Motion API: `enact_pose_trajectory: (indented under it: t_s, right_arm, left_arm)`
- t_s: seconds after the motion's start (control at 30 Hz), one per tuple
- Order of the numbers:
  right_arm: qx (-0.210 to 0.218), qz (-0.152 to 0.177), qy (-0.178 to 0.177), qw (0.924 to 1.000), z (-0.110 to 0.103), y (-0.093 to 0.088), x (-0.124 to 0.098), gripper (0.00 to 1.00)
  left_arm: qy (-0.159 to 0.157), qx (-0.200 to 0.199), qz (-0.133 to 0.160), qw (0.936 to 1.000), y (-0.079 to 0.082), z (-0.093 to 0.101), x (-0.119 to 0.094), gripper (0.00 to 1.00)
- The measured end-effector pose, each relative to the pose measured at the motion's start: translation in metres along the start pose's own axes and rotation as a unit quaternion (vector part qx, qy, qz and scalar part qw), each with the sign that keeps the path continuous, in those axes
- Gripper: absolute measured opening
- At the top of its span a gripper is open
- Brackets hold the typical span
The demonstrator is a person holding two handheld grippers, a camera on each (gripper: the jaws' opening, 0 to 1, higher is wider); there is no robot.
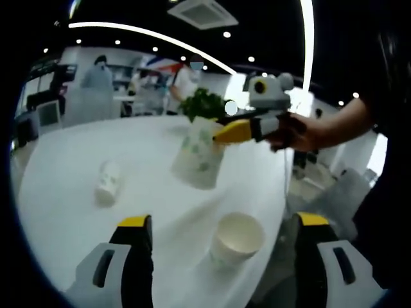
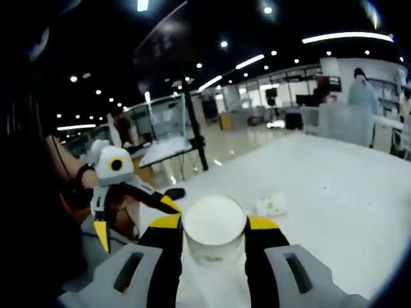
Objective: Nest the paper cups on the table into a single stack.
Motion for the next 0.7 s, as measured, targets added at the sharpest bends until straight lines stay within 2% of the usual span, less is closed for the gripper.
enact_pose_trajectory:
  t_s: [0.5, 0.7]
  right_arm:
    - [0.014, 0.012, 0.062, 0.9979, -0.034, 0.005, 0.012, 0.34]
    - [0.016, 0.006, 0.071, 0.9974, -0.040, 0.001, 0.015, 0.34]
  left_arm:
    - [-0.014, 0.004, 0.016, 0.9998, 0.011, 0.006, 0.005, 0.86]
    - [-0.028, 0.004, 0.027, 0.9992, 0.017, 0.013, 0.006, 0.86]
Point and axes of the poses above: the point that each gripper's makers call its tool centre point, and the gripper's own axes: x roughly forward along the fingers, z roughly to its right, y roughly out of its top, the point moved 1 cm from there along -x, roughly backward along the fingers, and after that the axes turned 15 degrees about x, right-handed, at the moved point
